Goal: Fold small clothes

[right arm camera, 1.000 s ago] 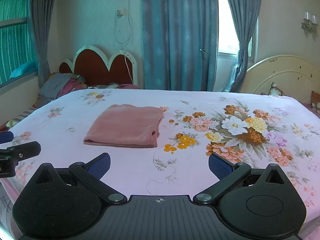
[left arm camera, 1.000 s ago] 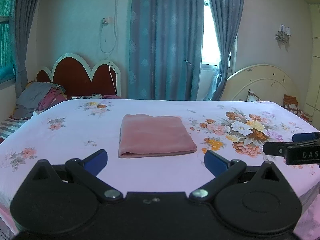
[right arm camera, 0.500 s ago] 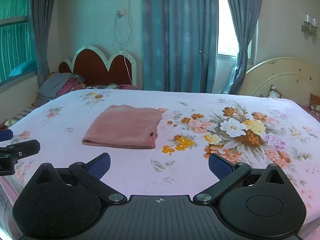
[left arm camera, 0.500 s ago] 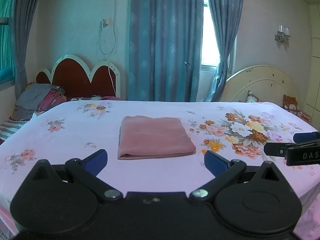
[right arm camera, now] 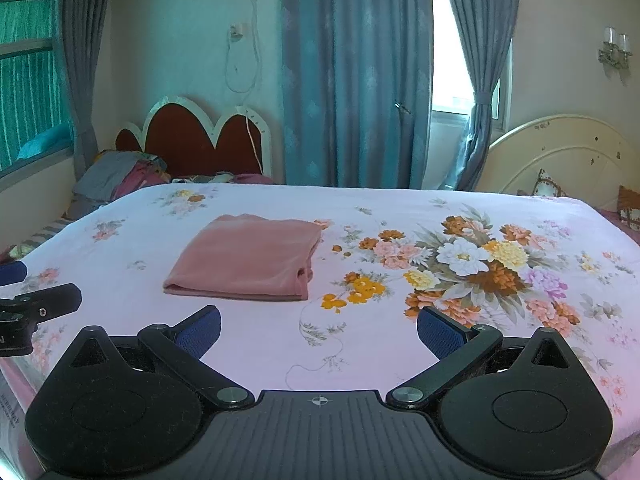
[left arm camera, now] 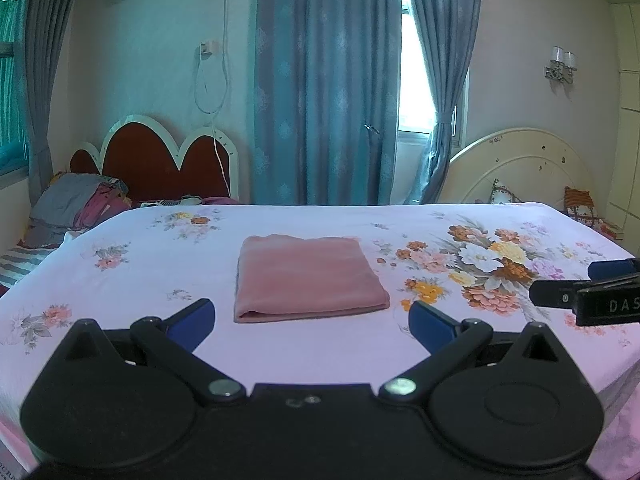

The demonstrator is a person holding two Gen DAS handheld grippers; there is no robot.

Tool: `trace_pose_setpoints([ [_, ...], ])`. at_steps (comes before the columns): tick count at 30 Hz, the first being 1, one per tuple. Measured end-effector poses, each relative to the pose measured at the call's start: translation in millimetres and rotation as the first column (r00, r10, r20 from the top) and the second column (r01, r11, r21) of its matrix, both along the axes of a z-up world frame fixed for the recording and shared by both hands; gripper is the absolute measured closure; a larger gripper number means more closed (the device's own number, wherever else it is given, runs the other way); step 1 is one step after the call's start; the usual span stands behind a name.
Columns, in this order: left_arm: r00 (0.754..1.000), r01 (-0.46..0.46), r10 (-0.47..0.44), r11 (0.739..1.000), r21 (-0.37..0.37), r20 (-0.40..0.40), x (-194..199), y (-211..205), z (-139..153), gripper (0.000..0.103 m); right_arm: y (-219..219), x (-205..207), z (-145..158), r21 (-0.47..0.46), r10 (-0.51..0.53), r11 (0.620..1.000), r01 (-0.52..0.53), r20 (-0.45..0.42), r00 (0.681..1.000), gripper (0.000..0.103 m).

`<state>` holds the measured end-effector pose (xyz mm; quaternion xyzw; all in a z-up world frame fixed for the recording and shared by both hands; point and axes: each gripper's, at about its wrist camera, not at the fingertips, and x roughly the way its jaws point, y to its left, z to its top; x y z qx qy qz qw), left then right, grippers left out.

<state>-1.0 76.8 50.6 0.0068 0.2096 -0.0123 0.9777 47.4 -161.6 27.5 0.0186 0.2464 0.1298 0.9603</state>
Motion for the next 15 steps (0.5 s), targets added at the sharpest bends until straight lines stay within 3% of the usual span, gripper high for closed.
trace_pose_setpoints([
  [15, 1.0, 0.0, 0.0, 1.0, 0.002, 0.004, -0.2, -0.2, -0.1, 0.0, -0.7, -1.8, 0.0, -0.01, 0.007, 1.0, -0.007, 0.005, 1.0, 0.0],
])
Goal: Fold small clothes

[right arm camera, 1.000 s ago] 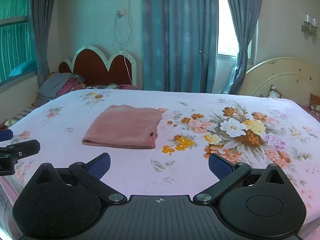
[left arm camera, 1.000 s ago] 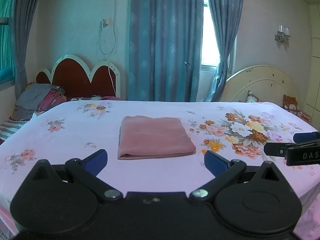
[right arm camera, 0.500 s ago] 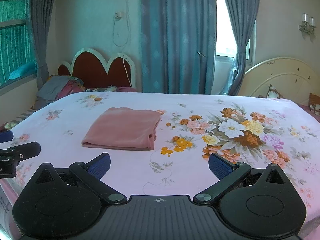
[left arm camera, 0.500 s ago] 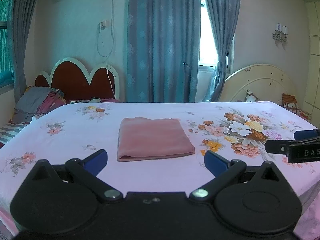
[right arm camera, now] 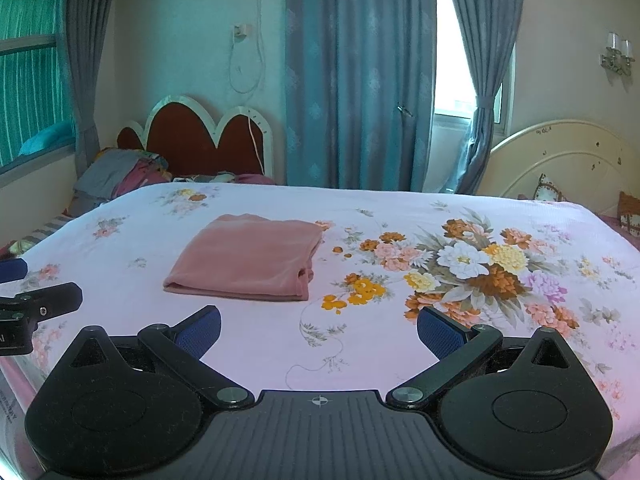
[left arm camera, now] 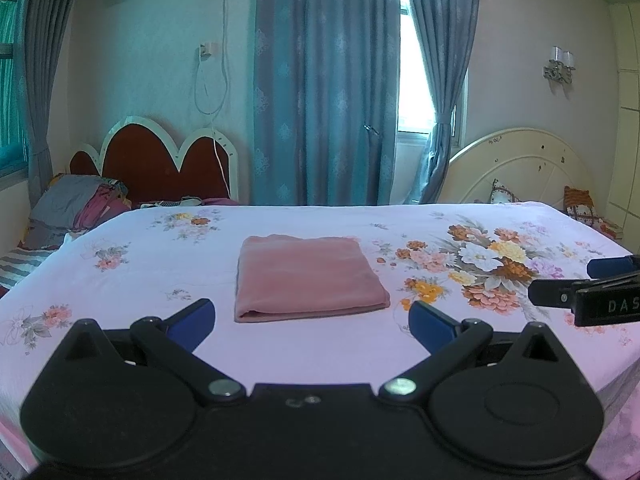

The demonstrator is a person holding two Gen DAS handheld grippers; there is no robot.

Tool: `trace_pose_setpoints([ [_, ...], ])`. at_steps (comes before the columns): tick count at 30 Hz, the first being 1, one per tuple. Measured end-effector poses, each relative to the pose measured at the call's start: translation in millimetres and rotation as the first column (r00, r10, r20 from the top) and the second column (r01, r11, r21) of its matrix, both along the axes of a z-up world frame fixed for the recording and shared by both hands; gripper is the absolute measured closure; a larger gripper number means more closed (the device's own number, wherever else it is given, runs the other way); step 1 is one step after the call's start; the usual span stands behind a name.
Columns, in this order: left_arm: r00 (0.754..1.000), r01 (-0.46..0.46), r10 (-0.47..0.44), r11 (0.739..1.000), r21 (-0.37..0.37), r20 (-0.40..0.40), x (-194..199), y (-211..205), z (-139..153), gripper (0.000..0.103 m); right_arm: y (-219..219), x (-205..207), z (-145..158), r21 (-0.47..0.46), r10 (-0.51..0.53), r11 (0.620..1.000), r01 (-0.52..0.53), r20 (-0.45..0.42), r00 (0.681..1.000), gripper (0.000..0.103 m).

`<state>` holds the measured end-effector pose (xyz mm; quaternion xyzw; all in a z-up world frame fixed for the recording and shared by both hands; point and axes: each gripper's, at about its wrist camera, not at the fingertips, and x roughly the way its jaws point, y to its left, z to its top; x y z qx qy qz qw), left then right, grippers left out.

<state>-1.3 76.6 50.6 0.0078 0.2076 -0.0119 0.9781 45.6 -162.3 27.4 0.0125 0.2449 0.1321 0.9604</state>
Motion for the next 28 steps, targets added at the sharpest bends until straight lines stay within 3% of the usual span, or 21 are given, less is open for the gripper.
trace_pose_setpoints([
  [28, 1.0, 0.014, -0.014, 1.0, 0.005, 0.008, 1.4, 3.4, -0.2, 0.0, -1.2, -0.4, -6.0, 0.0, 0.017, 1.0, -0.017, -0.009, 1.0, 0.0],
])
